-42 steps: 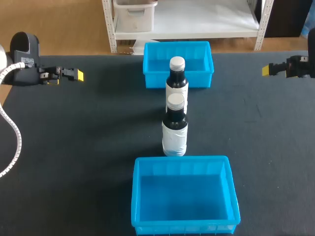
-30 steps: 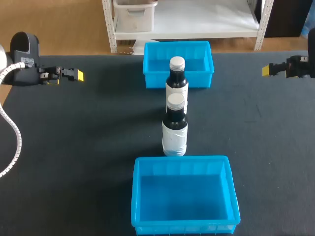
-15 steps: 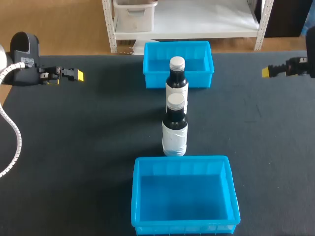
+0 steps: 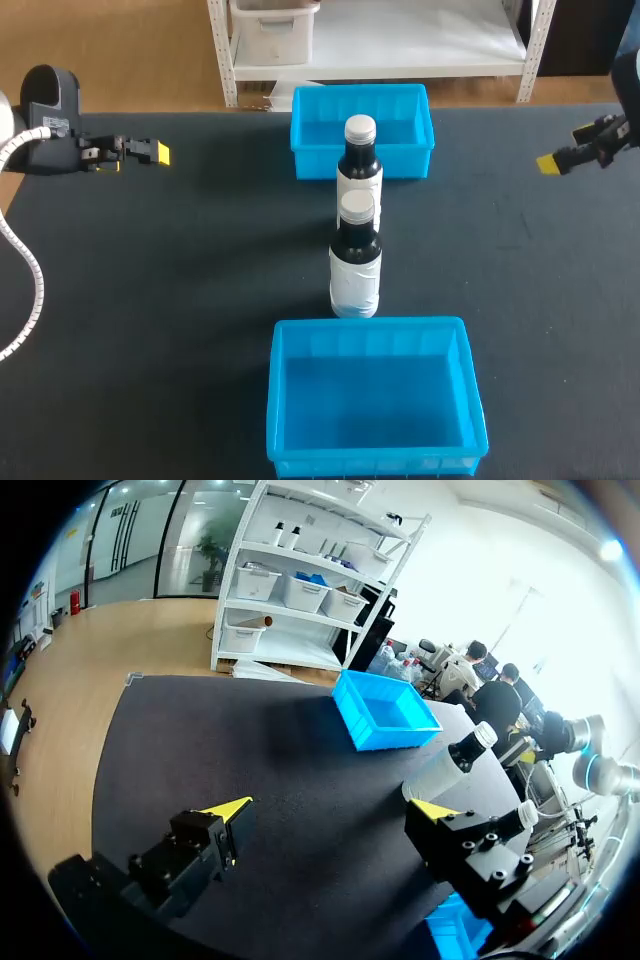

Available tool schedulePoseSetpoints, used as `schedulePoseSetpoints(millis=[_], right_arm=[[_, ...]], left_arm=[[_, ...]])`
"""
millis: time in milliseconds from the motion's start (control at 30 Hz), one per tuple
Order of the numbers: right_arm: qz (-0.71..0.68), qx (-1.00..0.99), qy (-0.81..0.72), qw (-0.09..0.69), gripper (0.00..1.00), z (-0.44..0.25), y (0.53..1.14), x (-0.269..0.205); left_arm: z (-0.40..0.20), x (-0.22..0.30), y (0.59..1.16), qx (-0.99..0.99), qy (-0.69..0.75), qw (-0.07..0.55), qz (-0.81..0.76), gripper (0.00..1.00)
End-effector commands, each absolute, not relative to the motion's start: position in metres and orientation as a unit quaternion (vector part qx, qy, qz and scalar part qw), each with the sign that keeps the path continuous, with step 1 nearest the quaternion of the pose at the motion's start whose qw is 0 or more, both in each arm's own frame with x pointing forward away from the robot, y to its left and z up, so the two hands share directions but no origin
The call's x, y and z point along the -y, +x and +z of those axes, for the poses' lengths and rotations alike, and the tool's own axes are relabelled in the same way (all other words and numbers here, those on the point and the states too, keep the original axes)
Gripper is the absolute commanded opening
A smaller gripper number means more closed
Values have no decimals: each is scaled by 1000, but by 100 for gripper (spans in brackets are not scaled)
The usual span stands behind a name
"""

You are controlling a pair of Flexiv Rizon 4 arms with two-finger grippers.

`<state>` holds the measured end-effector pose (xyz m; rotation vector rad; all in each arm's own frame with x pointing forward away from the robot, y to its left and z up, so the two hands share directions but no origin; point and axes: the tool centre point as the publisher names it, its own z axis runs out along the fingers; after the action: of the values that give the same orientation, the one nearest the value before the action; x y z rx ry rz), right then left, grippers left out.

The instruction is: Pick up the bottle, and place it in the far bin if it is heavy, or in the near bin if it is light.

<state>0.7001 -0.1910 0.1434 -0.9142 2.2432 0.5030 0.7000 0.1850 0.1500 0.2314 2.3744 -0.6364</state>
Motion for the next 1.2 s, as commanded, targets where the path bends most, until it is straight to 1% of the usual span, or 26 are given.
schedulePoseSetpoints(millis=[33, 333, 400, 700, 1200], right_arm=[[326, -758, -512, 239, 100, 144, 705, 195], [326, -758, -512, 239, 100, 144, 705, 195], [326, -741, -528, 255, 100, 145, 700, 189], [336, -726, -517, 303, 100, 136, 674, 158], [305, -700, -547, 343, 100, 140, 647, 103]], left_arm=[[150, -185, 700, -908, 88, 330, -243, 100], [150, -185, 700, -908, 88, 330, -243, 100], [150, -185, 700, -908, 88, 330, -243, 100], [150, -185, 700, -908, 88, 330, -243, 100], [150, -185, 700, -908, 88, 330, -243, 100]])
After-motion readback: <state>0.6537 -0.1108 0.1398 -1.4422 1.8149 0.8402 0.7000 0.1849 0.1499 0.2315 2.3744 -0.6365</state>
